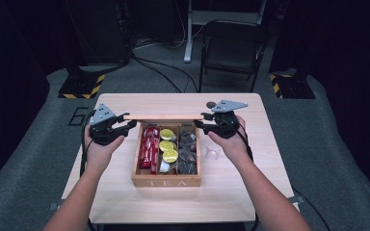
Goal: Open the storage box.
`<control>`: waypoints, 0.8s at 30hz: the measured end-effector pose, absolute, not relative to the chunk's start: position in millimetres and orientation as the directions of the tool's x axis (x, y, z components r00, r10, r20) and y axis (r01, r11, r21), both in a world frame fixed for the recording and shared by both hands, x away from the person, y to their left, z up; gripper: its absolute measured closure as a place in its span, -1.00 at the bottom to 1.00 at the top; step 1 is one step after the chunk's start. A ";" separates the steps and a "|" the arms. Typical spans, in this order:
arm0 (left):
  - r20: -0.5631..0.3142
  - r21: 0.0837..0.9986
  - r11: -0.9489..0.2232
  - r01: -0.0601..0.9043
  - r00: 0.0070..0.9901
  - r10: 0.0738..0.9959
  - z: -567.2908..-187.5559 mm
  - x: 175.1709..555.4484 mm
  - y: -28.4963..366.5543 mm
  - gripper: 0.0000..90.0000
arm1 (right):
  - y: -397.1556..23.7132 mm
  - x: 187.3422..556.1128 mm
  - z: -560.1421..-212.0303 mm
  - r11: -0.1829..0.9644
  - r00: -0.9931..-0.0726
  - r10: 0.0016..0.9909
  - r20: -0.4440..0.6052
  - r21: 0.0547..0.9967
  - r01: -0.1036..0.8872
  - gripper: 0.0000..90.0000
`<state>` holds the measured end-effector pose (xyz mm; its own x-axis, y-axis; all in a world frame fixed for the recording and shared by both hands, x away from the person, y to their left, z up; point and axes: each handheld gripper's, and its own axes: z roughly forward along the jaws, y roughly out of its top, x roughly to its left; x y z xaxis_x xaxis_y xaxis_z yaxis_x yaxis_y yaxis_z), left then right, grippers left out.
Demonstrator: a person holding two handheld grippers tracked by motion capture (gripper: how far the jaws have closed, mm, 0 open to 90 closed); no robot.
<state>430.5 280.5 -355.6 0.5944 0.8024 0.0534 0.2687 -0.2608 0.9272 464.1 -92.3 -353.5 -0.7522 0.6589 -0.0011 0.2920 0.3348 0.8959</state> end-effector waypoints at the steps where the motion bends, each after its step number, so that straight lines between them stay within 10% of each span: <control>1: 0.044 0.928 -0.253 0.272 0.595 0.802 -356.3 432.3 281.0 0.30 | -91.0 465.9 -353.0 0.346 -0.753 0.657 -0.021 0.896 0.277 0.24; 24: 0.038 0.930 -0.240 0.278 0.576 0.817 -357.1 451.8 279.5 0.35 | -89.0 480.1 -346.2 0.307 -0.733 0.680 0.012 0.904 0.299 0.24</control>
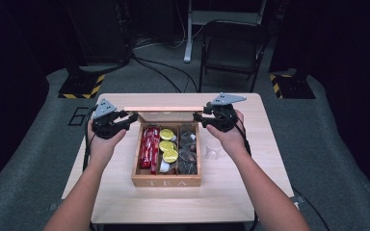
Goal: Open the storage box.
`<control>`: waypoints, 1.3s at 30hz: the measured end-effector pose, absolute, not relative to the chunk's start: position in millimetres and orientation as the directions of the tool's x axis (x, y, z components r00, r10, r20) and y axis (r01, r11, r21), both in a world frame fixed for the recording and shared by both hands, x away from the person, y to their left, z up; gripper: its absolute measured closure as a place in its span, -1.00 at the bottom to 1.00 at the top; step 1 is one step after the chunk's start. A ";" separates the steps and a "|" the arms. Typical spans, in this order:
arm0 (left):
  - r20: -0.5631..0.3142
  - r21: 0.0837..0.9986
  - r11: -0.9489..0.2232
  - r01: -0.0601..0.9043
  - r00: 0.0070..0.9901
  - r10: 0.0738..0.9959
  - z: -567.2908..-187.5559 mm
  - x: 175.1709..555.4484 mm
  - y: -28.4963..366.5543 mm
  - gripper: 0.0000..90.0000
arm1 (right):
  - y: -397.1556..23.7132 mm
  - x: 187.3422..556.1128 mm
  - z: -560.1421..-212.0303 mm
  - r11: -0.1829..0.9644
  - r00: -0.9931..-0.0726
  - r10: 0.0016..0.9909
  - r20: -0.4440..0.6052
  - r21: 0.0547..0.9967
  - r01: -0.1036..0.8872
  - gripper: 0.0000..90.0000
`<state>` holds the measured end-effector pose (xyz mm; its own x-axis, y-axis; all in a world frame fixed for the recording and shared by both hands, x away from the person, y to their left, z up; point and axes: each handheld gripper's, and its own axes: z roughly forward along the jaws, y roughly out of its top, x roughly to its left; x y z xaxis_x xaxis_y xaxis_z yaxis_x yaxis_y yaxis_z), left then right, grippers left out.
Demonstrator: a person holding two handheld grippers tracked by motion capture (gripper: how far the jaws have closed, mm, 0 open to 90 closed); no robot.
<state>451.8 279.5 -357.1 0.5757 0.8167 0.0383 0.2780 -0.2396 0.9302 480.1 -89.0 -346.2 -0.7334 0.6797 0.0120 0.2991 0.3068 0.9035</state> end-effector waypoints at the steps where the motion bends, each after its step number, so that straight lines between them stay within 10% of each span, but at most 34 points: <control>1: 0.039 0.930 -0.240 0.278 0.575 0.817 -356.9 452.2 279.3 0.35 | -89.3 481.2 -346.2 0.307 -0.736 0.677 0.009 0.905 0.294 0.24; 39: 0.028 0.930 -0.231 0.287 0.569 0.822 -355.0 455.6 279.3 0.36 | -93.3 440.0 -382.8 0.351 -0.752 0.660 -0.011 0.889 0.295 0.20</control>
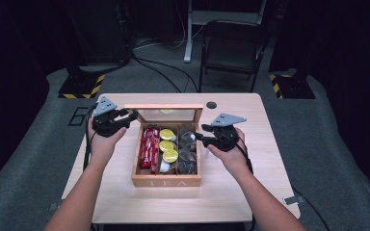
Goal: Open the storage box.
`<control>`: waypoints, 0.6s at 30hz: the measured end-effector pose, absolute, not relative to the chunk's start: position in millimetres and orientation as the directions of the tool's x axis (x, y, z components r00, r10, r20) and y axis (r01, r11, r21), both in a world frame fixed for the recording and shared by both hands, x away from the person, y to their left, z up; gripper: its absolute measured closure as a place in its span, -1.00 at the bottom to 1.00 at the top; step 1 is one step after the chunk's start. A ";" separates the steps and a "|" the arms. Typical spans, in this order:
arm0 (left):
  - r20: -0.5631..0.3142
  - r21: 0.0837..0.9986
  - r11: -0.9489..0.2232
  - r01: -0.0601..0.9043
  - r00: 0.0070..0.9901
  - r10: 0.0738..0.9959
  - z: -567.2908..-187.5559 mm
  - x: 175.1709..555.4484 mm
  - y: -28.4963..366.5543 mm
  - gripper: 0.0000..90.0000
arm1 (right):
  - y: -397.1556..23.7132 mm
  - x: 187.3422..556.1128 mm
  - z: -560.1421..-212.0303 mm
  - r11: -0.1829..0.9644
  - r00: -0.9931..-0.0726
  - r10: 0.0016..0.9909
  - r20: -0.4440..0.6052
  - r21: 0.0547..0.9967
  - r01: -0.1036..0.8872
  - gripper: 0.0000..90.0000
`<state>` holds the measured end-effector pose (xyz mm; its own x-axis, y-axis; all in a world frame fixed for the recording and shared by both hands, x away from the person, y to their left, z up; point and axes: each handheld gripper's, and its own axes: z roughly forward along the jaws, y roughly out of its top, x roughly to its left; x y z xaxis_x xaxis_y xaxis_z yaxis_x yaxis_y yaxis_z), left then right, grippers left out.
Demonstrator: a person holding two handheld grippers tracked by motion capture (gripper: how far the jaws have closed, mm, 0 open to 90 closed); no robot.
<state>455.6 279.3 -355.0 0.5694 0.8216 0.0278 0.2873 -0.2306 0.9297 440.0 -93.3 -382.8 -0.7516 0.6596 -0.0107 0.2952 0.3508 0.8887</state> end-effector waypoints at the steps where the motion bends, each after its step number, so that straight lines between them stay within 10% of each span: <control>1: 0.028 0.930 -0.231 0.287 0.569 0.822 -354.9 455.5 279.2 0.36 | -92.8 439.4 -383.5 0.348 -0.751 0.660 -0.005 0.889 0.299 0.21; 18: 0.028 0.928 -0.233 0.290 0.571 0.820 -354.7 455.5 279.3 0.36 | -81.7 431.1 -391.5 0.373 -0.783 0.622 -0.018 0.885 0.277 0.25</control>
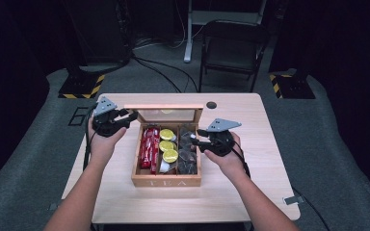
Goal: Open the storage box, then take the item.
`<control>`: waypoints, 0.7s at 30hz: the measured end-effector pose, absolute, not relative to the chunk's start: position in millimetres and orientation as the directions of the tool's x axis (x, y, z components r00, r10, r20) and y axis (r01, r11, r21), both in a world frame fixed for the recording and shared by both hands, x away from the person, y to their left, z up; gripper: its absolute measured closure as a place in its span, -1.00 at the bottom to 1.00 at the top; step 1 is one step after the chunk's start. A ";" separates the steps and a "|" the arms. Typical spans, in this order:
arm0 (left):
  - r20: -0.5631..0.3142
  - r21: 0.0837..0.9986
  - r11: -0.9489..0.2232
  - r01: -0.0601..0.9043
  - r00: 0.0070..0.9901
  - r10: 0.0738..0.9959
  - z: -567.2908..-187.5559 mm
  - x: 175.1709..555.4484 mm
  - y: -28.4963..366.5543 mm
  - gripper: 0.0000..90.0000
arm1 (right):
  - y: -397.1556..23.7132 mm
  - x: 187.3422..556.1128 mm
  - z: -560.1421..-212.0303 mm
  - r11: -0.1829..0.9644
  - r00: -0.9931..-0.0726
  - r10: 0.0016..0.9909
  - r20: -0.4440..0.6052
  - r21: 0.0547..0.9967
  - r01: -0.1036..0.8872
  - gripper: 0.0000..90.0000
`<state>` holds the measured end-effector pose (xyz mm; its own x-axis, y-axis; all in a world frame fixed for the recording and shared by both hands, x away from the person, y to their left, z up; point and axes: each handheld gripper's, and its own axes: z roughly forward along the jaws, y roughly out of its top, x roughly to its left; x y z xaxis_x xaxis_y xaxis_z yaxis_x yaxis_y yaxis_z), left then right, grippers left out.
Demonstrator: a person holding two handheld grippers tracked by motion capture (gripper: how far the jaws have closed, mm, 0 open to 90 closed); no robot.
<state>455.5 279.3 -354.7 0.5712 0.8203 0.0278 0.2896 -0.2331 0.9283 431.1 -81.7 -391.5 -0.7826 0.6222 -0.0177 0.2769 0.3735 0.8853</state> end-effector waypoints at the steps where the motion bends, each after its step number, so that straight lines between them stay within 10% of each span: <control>1: 0.027 0.928 -0.232 0.290 0.571 0.820 -354.6 455.5 279.3 0.36 | -81.2 430.8 -391.5 0.379 -0.790 0.613 -0.024 0.886 0.268 0.25; 21: 0.025 0.925 -0.237 0.297 0.574 0.818 -353.8 455.5 279.6 0.36 | -69.0 425.0 -412.9 0.370 -0.802 0.597 0.017 0.881 0.294 0.25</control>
